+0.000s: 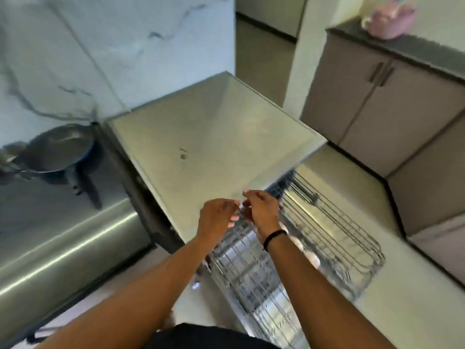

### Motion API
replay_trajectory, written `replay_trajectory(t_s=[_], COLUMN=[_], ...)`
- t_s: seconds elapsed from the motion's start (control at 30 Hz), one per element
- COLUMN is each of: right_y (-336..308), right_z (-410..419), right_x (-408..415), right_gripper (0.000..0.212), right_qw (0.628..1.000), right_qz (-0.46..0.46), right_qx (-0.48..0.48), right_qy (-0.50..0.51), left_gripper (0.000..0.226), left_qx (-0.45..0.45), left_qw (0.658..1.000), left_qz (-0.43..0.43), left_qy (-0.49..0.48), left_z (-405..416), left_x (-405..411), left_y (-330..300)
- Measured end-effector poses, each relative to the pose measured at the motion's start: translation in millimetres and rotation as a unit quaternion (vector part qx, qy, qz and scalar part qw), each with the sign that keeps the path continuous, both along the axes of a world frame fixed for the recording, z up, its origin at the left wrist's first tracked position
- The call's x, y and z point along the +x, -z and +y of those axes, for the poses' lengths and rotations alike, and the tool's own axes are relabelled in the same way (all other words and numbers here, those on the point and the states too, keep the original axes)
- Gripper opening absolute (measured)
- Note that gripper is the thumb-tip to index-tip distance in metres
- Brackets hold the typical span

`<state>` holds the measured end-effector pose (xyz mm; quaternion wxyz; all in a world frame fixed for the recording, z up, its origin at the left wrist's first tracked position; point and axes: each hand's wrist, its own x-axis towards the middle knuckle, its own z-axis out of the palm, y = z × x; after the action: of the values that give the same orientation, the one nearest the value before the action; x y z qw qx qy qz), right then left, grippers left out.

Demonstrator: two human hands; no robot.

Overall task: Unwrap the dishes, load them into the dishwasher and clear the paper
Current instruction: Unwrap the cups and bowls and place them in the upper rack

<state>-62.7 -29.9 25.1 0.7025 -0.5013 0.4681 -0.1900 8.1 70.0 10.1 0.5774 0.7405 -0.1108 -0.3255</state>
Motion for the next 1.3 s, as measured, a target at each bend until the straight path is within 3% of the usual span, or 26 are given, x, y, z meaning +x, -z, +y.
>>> replay_trajectory(t_s=[0.17,0.33,0.5,0.7,0.87,1.03,1.3], right_y=[-39.4,-50.0,-44.0,-37.3,-25.3,-8.8,-11.6], right_z=[89.6,212.8,319.0,412.1,454.9,474.1,479.7], right_x=[111.7,224.8,308.9,358.1,380.3,394.9,403.2], right_gripper=[0.013,0.014,0.013,0.013,0.010,0.010,0.007], right_qw=[0.993,0.972,0.940,0.895,0.858,0.850,0.806], right_qz=[-0.053,-0.077,-0.077,-0.030,-0.008,0.026,0.082], right_qx=[-0.021,-0.052,-0.061,-0.032,-0.044,-0.063,-0.044], right_qy=[-0.105,-0.216,-0.326,-0.443,-0.512,-0.523,-0.584], left_gripper=[0.017,0.016,0.013,0.008,0.010,0.045,0.062], left_qx=[-0.035,-0.045,-0.022,0.061,0.134,0.208,0.179], left_qw=[0.994,0.967,0.941,0.912,0.855,0.823,0.855], left_qz=[-0.050,-0.140,-0.116,-0.138,-0.163,-0.142,-0.051], left_qy=[-0.088,-0.207,-0.318,-0.382,-0.475,-0.509,-0.484], left_z=[97.7,220.8,332.4,424.3,471.3,488.1,498.1], left_x=[80.7,175.1,240.5,267.8,271.3,269.0,286.8], left_y=[-28.5,-46.4,-42.4,-44.6,-37.0,-24.4,-7.4])
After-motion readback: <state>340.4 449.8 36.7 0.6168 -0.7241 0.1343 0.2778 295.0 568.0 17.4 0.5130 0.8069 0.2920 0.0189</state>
